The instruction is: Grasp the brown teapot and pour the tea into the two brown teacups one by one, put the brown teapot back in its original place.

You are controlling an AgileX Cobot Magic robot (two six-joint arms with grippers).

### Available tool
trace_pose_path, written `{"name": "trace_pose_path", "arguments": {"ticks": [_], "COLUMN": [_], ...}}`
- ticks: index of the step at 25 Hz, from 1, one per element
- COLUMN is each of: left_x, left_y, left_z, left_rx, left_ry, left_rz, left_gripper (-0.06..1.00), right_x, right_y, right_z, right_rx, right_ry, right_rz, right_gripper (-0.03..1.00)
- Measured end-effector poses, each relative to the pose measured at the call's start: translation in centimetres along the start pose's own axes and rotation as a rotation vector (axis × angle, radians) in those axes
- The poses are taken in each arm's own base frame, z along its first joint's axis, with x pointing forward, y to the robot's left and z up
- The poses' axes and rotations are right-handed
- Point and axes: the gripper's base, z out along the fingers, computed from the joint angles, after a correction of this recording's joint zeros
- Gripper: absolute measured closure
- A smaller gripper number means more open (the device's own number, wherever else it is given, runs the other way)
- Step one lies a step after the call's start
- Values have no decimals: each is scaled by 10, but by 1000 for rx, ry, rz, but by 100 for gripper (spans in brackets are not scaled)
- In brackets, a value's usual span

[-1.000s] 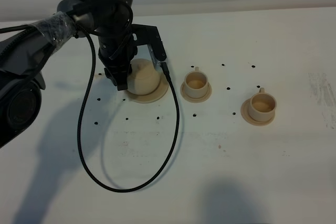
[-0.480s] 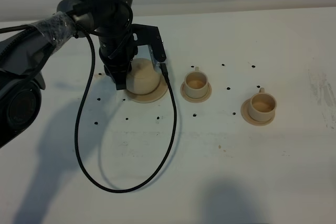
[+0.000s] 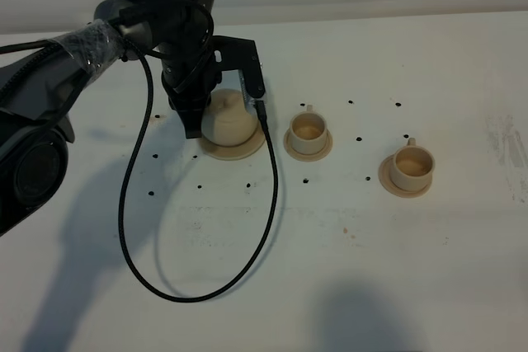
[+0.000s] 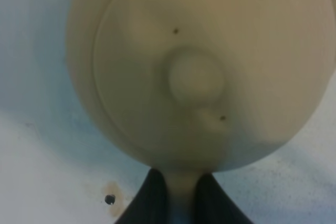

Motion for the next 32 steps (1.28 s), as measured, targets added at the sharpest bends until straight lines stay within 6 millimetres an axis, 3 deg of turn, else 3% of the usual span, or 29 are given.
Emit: {"name": "trace_pose_path", "arguments": {"ticks": [17, 27, 32], "left_x": [-2, 1, -9], "left_y": [-1, 0, 0], "left_z": [-6, -24, -46], "left_rx": [8, -17, -71], "left_ry": [-34, -56, -108], "left_rz": [-15, -21, -2], "left_gripper": [86, 86, 86], "right_x": [0, 0, 0], "right_y": [0, 0, 0], "right_z": [0, 0, 0], "right_rx": [0, 0, 0], "right_ry": [0, 0, 0], "right_rz": [0, 0, 0], "right_gripper": [75, 75, 75]}}
